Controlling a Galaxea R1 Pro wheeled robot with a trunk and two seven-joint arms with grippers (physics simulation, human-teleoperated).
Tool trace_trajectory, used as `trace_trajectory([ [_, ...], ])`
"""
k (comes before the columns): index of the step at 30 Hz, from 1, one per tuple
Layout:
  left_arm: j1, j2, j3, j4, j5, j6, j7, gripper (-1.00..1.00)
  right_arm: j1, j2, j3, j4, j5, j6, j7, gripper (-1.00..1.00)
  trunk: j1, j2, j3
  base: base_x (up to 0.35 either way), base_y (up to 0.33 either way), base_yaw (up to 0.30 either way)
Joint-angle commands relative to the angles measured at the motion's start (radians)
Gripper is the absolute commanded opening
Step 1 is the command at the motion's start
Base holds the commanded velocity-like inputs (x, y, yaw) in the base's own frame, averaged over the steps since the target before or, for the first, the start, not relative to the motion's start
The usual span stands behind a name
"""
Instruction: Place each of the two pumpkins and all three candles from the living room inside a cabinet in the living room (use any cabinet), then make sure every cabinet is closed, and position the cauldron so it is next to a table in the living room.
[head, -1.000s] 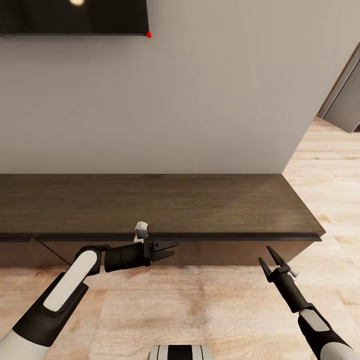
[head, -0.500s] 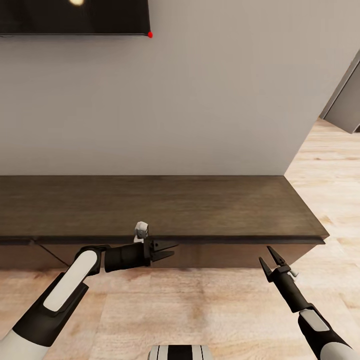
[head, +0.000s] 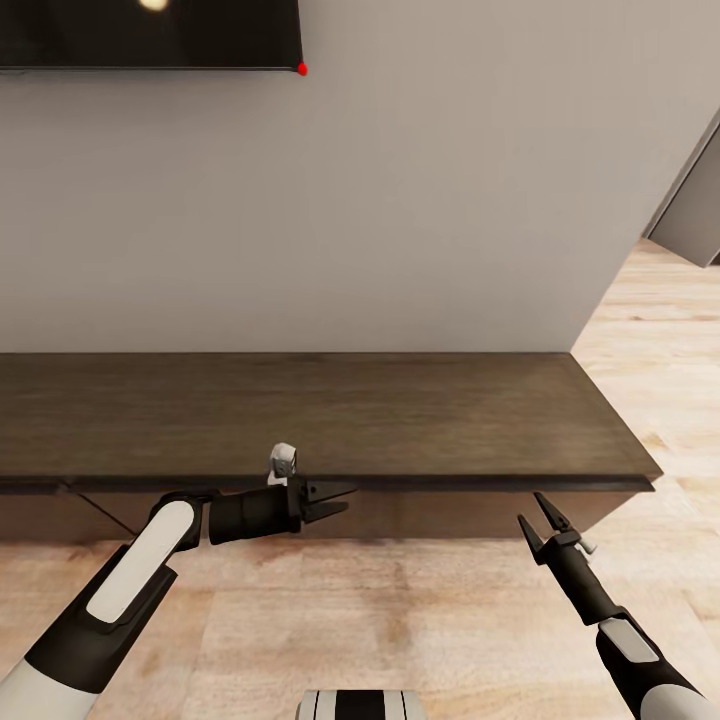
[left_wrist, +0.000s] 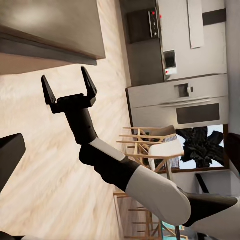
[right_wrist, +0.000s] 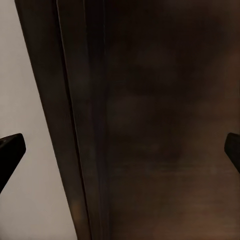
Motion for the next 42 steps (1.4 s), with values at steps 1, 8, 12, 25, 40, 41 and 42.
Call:
trace_trajectory([
  [1, -0.001, 0.001, -0.001, 0.000, -0.008, 0.000, -0.009, 1.00, 0.000, 0.000, 0.000, 0.001, -0.006, 0.009, 0.001, 1.00, 0.000, 0.000, -0.001, 0.085, 0.029, 0.000],
  [8, -0.001, 0.000, -0.001, 0.000, -0.008, 0.000, -0.009, 1.00, 0.000, 0.000, 0.001, 0.001, -0.005, 0.009, 0.000, 1.00, 0.000, 0.000, -0.001, 0.043, 0.014, 0.000],
  [12, -0.001, -0.001, -0.001, 0.000, -0.008, 0.000, -0.009, 1.00, 0.000, 0.000, 0.000, 0.001, -0.005, 0.009, 0.000, 1.00, 0.000, 0.000, -0.001, 0.071, 0.021, 0.000],
  [25, -0.001, -0.001, -0.001, 0.000, -0.008, 0.000, -0.009, 1.00, 0.000, 0.000, 0.001, 0.001, -0.005, 0.009, -0.001, 1.00, 0.000, 0.000, -0.001, 0.028, 0.019, 0.000],
  [40, -0.001, 0.000, -0.001, 0.000, -0.008, 0.000, -0.009, 1.00, 0.000, 0.000, 0.001, 0.001, -0.005, 0.009, -0.001, 1.00, 0.000, 0.000, -0.001, 0.020, 0.017, 0.000],
  [41, -0.001, 0.000, -0.001, 0.000, -0.008, 0.000, -0.009, 1.00, 0.000, 0.000, 0.001, 0.001, -0.005, 0.009, -0.001, 1.00, 0.000, 0.000, -0.001, 0.001, 0.001, 0.000],
  [42, -0.001, 0.001, -0.001, 0.000, -0.008, 0.000, -0.009, 1.00, 0.000, 0.000, 0.001, 0.001, -0.005, 0.009, 0.001, 1.00, 0.000, 0.000, -0.001, 0.000, 0.000, 0.000],
])
